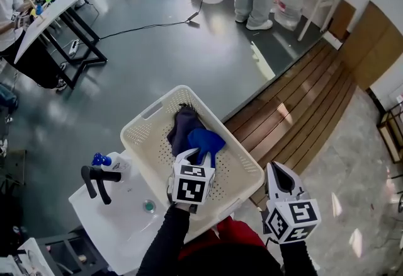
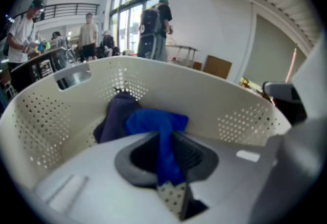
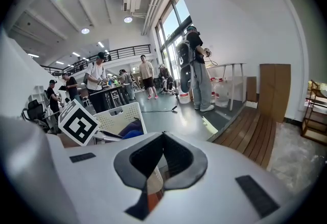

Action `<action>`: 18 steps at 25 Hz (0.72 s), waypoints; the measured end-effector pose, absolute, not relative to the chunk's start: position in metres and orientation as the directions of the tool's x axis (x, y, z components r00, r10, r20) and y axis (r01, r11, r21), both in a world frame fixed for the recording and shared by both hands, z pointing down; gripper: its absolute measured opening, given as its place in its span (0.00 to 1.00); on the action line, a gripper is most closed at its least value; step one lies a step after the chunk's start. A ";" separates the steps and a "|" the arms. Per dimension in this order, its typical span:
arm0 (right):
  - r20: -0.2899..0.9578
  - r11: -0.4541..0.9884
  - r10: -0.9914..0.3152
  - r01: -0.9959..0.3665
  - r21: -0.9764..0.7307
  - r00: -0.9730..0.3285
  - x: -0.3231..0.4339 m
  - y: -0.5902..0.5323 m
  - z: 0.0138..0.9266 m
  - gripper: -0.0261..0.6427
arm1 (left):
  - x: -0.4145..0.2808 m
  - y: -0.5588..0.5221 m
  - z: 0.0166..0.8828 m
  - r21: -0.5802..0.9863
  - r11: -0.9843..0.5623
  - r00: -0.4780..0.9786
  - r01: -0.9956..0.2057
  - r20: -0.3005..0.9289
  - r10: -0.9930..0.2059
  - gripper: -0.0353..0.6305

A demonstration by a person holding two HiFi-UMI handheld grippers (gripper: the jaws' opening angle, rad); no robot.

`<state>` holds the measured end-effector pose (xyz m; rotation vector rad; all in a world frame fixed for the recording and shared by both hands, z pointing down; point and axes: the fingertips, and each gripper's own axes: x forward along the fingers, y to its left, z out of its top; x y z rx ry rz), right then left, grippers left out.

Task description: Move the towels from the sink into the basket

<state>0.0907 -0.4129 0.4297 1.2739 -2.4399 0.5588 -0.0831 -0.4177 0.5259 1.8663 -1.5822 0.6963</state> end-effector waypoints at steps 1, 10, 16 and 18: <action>0.459 0.523 -0.701 -0.831 -0.188 -0.546 0.090 -0.413 0.430 0.05 | -0.083 -0.418 0.528 0.103 -0.121 0.158 -0.987 0.721 -0.674 0.17; 0.463 0.528 -0.696 -0.828 -0.189 -0.549 0.088 -0.414 0.430 0.05 | -0.081 -0.416 0.539 0.100 -0.134 0.163 -0.986 0.757 -0.633 0.19; 0.464 0.530 -0.694 -0.827 -0.189 -0.550 0.088 -0.413 0.430 0.05 | -0.082 -0.413 0.547 0.074 -0.134 0.141 -0.988 0.788 -0.599 0.21; 0.464 0.530 -0.694 -0.827 -0.189 -0.551 0.088 -0.412 0.430 0.05 | -0.082 -0.413 0.548 0.068 -0.138 0.138 -0.988 0.791 -0.596 0.21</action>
